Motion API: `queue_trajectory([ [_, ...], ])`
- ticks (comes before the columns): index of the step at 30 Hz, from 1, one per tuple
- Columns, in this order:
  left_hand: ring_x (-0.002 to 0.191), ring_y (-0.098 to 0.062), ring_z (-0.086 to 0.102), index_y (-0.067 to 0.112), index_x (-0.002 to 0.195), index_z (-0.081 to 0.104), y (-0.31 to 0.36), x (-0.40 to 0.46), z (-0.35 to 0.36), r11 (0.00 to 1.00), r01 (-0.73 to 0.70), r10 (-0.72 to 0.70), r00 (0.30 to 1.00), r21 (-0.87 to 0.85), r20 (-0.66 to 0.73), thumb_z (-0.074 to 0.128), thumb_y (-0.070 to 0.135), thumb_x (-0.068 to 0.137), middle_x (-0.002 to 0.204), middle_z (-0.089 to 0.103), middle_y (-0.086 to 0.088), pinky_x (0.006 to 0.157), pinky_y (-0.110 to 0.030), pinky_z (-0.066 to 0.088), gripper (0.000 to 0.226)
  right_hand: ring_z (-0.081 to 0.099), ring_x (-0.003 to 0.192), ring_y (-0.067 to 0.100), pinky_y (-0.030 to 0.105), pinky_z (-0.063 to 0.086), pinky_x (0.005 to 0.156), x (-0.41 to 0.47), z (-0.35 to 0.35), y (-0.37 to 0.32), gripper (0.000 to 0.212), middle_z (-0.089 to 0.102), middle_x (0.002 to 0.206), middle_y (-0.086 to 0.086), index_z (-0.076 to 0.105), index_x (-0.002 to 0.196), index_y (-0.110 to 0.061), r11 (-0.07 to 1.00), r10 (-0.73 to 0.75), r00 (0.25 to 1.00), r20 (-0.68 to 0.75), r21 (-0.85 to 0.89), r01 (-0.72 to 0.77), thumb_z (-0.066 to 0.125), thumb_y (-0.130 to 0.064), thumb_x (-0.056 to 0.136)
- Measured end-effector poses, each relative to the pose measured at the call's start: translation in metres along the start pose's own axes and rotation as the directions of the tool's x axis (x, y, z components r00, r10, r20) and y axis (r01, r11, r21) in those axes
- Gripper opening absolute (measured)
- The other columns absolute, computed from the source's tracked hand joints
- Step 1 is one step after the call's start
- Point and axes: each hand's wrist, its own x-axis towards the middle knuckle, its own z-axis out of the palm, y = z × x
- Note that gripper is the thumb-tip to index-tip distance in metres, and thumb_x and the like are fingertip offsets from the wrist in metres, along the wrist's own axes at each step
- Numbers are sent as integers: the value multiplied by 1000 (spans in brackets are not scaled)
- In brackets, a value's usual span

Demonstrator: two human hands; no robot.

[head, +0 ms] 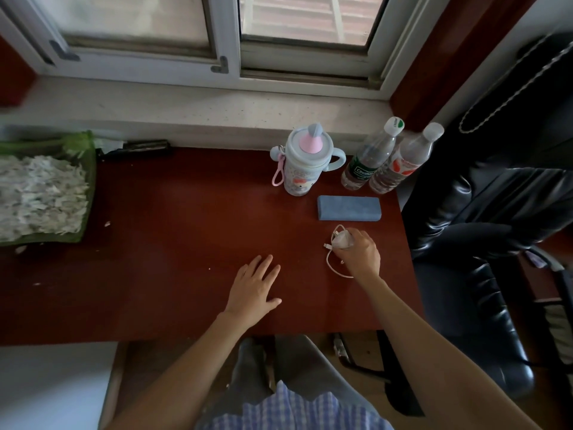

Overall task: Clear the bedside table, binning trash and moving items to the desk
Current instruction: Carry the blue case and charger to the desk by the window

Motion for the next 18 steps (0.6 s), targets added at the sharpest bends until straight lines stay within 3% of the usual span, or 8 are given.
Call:
queue_trajectory([
  [8,147,-22,2,26,149,16,0,0,-1,1000,14,-14,999,10,29,49,54,88,160,5,0,118,-41,8,75,55,104,28,34,42,72,5,5,1,54,59,109,9,56,117,-13,999,33,999,33,-9,-33,79,-23,70],
  [13,147,-23,1,25,149,14,0,1,-1,1000,11,-13,999,28,43,47,54,89,160,3,-1,118,-42,8,74,41,126,27,40,45,85,-6,-2,2,76,45,134,8,40,137,-19,998,41,996,84,-43,-37,79,-26,72],
  [18,146,-25,2,24,149,13,5,1,-8,997,19,-26,996,78,86,48,53,89,160,3,-2,118,-48,13,75,34,132,29,42,47,90,-42,-10,15,70,40,142,9,39,139,-18,998,8,1000,-6,-55,-9,71,-34,80],
])
